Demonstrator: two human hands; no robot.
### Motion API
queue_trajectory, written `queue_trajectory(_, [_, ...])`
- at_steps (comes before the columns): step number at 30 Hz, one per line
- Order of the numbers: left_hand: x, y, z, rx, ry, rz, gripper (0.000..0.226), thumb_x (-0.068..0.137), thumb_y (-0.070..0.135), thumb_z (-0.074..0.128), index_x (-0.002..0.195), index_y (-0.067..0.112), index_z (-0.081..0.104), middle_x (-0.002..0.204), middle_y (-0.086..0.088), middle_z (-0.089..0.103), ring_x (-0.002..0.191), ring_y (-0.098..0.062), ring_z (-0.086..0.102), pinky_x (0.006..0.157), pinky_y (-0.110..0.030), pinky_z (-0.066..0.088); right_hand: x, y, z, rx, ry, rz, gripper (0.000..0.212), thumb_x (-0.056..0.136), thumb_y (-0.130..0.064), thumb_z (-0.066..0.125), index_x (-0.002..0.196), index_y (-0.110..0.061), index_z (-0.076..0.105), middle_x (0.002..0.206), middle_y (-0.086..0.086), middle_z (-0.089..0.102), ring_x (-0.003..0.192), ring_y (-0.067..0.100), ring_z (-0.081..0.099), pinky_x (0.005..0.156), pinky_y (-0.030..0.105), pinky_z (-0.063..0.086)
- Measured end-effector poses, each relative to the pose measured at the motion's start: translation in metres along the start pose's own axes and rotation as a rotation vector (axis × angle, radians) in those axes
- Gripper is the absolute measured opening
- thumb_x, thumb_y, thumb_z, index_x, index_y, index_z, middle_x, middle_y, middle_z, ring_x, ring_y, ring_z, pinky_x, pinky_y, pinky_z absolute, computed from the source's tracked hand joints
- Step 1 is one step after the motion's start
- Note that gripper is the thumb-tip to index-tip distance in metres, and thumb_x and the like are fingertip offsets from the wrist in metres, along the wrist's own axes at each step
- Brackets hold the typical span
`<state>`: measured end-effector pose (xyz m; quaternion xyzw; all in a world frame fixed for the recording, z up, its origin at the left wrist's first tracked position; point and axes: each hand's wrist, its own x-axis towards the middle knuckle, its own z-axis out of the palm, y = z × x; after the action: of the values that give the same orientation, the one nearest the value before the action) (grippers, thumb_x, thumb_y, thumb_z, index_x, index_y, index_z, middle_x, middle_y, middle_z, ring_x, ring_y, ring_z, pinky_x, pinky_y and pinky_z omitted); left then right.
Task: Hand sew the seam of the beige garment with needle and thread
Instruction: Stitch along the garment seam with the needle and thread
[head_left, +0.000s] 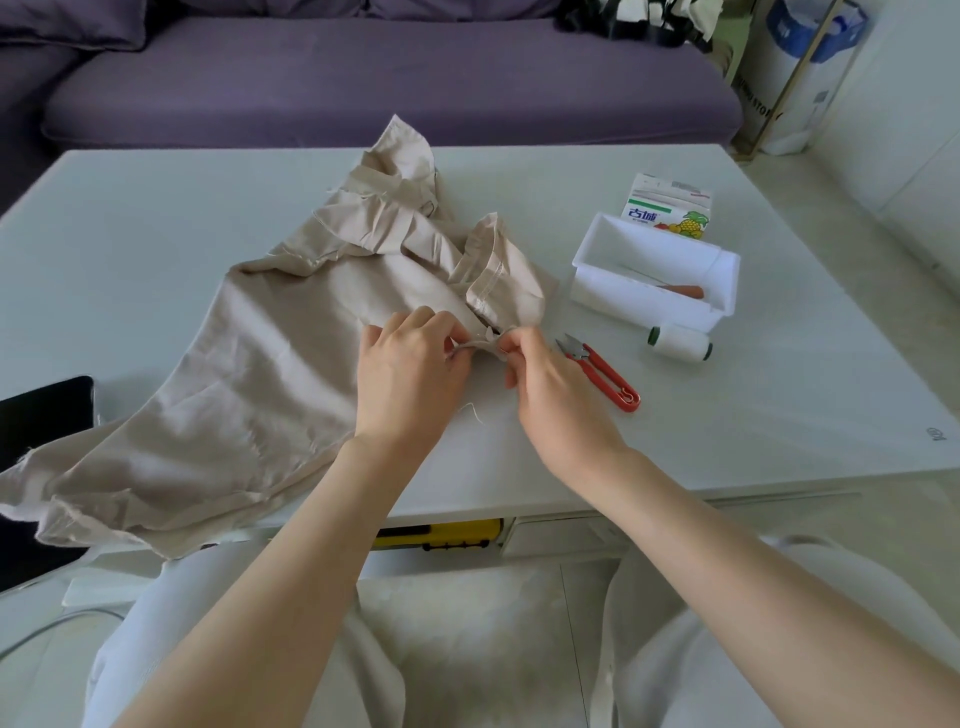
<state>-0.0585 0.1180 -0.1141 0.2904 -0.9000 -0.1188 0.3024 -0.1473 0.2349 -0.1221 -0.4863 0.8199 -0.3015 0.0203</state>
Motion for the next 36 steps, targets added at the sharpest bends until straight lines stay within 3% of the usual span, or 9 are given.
queue_trajectory(4, [0.0013, -0.0027, 0.0004, -0.003, 0.013, 0.001, 0.007, 0.078, 0.019, 0.064, 0.074, 0.014, 0.067, 0.069, 0.000, 0.063, 0.070, -0.029, 0.058, 0.071, -0.036, 0.037, 0.0000, 0.0014, 0.0011, -0.016, 0.023, 0.005, 0.017, 0.096, -0.002, 0.043, 0.112, -0.005, 0.050, 0.082, 0.012, 0.064, 0.068, 0.030, 0.059, 0.054, 0.031, 0.034])
queue_trajectory(13, [-0.0002, 0.0000, -0.0011, -0.034, 0.022, -0.002, 0.006, 0.078, 0.016, 0.065, 0.073, 0.013, 0.065, 0.068, 0.001, 0.064, 0.068, -0.028, 0.057, 0.070, -0.035, 0.036, -0.0021, 0.0012, 0.0006, -0.132, -0.053, 0.041, 0.020, 0.092, -0.001, 0.044, 0.111, -0.007, 0.048, 0.068, 0.013, 0.062, 0.057, 0.031, 0.057, 0.040, 0.028, 0.027])
queue_trajectory(17, [-0.0026, 0.0024, -0.0029, -0.050, 0.005, 0.020, 0.004, 0.075, 0.012, 0.065, 0.072, 0.013, 0.063, 0.067, 0.000, 0.063, 0.067, -0.029, 0.056, 0.068, -0.036, 0.039, 0.0002, 0.0011, 0.0014, -0.111, -0.048, 0.050, 0.020, 0.092, -0.002, 0.043, 0.111, -0.008, 0.047, 0.075, 0.011, 0.067, 0.064, 0.029, 0.064, 0.051, 0.040, 0.049])
queue_trajectory(31, [-0.0048, 0.0044, -0.0012, -0.063, 0.037, 0.126, 0.008, 0.068, 0.005, 0.068, 0.071, 0.012, 0.067, 0.064, 0.000, 0.060, 0.059, -0.028, 0.054, 0.058, -0.037, 0.047, 0.0021, 0.0031, 0.0068, -0.041, 0.018, 0.026, 0.013, 0.098, -0.011, 0.042, 0.109, -0.007, 0.049, 0.074, 0.011, 0.069, 0.063, 0.029, 0.065, 0.052, 0.042, 0.050])
queue_trajectory(36, [-0.0064, 0.0059, 0.0009, -0.081, 0.004, 0.152, 0.003, 0.069, 0.009, 0.068, 0.068, 0.011, 0.067, 0.063, 0.000, 0.061, 0.058, -0.027, 0.055, 0.058, -0.038, 0.048, 0.0024, -0.0027, 0.0041, 0.085, 0.032, 0.049, 0.016, 0.100, -0.015, 0.039, 0.109, -0.006, 0.049, 0.076, 0.010, 0.066, 0.063, 0.027, 0.062, 0.056, 0.043, 0.050])
